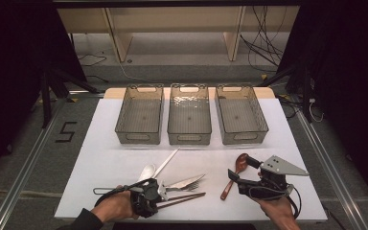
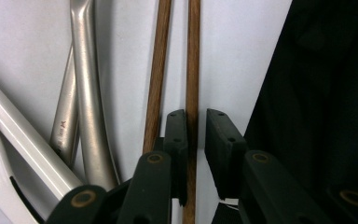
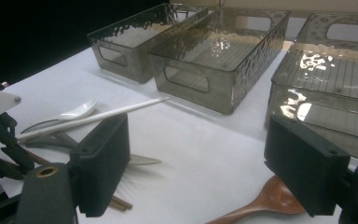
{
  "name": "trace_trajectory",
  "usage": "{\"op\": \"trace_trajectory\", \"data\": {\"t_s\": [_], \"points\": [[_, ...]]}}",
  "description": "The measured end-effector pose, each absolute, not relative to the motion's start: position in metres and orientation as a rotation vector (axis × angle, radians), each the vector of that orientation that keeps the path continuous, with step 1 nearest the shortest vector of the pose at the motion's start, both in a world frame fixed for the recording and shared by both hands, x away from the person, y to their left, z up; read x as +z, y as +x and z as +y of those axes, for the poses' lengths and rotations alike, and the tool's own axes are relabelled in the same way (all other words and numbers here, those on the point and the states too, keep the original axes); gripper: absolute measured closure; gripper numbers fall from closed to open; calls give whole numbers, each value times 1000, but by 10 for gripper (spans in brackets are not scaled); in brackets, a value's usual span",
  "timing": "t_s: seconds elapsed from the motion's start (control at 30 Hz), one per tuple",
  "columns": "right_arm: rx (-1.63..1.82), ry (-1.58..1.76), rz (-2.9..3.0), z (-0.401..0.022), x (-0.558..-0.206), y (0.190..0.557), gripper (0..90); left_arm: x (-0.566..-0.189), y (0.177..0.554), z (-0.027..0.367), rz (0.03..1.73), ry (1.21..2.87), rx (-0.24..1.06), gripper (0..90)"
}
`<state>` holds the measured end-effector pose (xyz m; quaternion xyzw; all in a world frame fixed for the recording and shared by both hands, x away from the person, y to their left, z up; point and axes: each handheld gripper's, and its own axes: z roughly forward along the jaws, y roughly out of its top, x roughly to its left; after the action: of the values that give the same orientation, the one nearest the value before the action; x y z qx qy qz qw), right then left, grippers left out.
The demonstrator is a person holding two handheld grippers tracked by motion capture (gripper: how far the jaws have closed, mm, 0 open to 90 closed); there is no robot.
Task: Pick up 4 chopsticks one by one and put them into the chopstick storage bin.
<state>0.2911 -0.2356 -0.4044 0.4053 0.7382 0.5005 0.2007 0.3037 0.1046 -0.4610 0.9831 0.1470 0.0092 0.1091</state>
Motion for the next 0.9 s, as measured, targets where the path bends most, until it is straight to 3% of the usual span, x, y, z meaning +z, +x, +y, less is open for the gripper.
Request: {"op": "trace_trajectory", "data": {"t_s": [0.57,0.9], "points": [[1407,1116,2053,-236,-404,291,242,-460,304,103,406,2909,18,837],[1410,1126,2050,-237,-404,291,242,-443,303,107,412,2810,34,839]]}}
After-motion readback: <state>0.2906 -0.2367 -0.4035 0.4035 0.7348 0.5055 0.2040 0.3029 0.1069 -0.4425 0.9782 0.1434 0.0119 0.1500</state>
